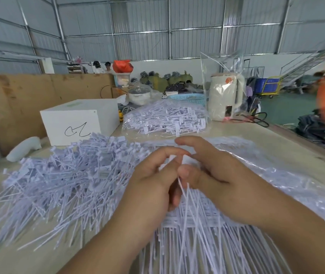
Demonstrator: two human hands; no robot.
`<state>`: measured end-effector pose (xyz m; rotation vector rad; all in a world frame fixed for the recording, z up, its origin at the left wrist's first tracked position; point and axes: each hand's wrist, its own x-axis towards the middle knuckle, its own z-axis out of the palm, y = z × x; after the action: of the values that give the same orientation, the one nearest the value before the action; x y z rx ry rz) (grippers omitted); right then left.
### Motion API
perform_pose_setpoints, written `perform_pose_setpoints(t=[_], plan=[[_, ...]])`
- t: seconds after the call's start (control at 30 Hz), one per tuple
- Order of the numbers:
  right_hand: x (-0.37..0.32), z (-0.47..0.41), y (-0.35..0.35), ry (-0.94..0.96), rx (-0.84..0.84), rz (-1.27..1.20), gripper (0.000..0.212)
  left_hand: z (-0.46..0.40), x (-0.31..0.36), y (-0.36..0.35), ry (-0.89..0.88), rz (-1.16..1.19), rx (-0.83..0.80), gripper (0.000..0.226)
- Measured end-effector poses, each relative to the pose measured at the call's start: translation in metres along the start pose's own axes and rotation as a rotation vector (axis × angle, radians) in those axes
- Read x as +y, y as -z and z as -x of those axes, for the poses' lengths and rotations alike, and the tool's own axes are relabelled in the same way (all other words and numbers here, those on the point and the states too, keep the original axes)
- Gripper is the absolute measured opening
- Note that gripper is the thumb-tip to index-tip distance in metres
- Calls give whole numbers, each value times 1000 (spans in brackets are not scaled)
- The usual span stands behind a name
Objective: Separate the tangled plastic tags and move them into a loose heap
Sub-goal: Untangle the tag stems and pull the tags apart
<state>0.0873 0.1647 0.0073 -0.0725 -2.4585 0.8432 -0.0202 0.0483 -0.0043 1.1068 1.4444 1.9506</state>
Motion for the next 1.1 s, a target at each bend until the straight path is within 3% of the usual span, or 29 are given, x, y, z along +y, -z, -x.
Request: perform_pose_setpoints(t=[0.1, 0.3, 0.43, 0.63, 0.8, 0.97, 1.03, 1.1], plan=[[3, 1, 1, -21, -71, -27, 58, 0, 5, 3, 49, 30, -65, 15], [0, 2, 2, -56, -135, 55, 62, -2, 7, 8, 84, -74, -118, 9], [-3, 0, 15, -82, -162, -32, 36, -7, 7, 13, 45, -37, -5, 23], [-3, -1, 18, -159, -109, -161, 28, -8, 9, 20, -2, -66, -44, 26], [-11, -3, 7, -147, 29, -111, 31, -7, 8, 12, -73, 25, 56, 20], [-9, -5, 12, -143, 512, -207, 39, -5, 11, 8, 2, 325, 148, 4], [-7, -1, 19, -113, 423, -231, 37, -8, 10, 14, 6, 248, 194, 6], [-9, 0, 11, -88, 158, -184, 18, -10, 9, 18, 10, 70, 170, 7]])
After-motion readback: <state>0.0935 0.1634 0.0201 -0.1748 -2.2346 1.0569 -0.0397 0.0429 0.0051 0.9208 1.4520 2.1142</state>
